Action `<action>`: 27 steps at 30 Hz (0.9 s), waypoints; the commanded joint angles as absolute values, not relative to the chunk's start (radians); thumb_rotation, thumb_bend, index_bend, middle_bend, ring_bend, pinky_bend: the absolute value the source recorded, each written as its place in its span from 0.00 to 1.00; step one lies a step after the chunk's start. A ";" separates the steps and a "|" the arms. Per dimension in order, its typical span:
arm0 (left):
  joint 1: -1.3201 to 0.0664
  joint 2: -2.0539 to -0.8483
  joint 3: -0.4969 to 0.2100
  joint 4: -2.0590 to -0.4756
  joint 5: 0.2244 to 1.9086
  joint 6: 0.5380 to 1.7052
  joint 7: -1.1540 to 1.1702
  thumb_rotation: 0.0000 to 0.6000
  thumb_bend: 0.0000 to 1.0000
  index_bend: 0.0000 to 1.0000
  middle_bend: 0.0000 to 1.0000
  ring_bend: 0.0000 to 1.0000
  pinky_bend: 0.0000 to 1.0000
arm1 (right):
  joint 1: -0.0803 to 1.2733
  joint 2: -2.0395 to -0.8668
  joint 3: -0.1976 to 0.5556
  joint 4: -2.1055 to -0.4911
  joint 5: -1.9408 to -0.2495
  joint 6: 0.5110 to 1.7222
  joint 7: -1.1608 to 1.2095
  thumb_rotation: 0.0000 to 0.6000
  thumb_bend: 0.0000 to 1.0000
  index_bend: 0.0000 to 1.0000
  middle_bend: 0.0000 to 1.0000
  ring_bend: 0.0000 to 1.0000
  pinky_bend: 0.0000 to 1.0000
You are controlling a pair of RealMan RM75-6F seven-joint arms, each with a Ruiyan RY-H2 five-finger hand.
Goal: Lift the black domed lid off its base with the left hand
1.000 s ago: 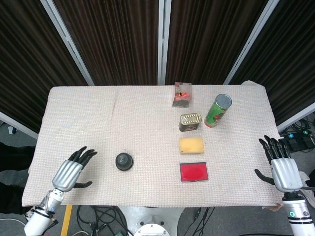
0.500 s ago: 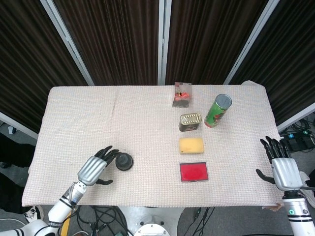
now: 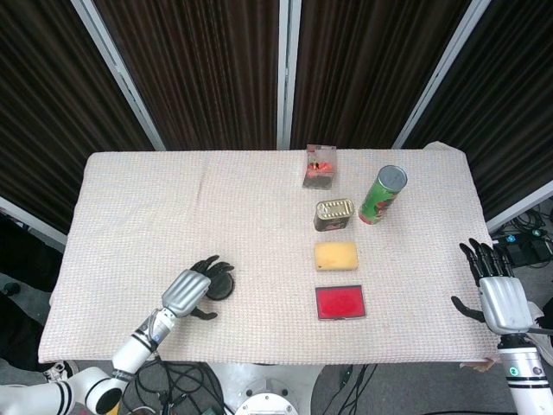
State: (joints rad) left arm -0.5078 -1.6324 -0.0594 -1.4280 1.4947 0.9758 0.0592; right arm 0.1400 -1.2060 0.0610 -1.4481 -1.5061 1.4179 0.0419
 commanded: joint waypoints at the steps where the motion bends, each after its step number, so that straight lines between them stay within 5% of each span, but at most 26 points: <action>1: -0.529 -1.649 -0.070 -1.406 1.477 0.956 0.059 1.00 0.02 0.12 0.12 0.00 0.16 | 0.139 -1.206 0.061 -1.447 -1.506 1.420 0.042 1.00 0.10 0.00 0.02 0.00 0.00; 27: -0.566 -1.692 -0.054 -1.304 1.444 0.968 0.007 1.00 0.02 0.12 0.18 0.00 0.16 | 0.142 -1.213 0.062 -1.442 -1.496 1.412 0.032 1.00 0.10 0.00 0.02 0.00 0.00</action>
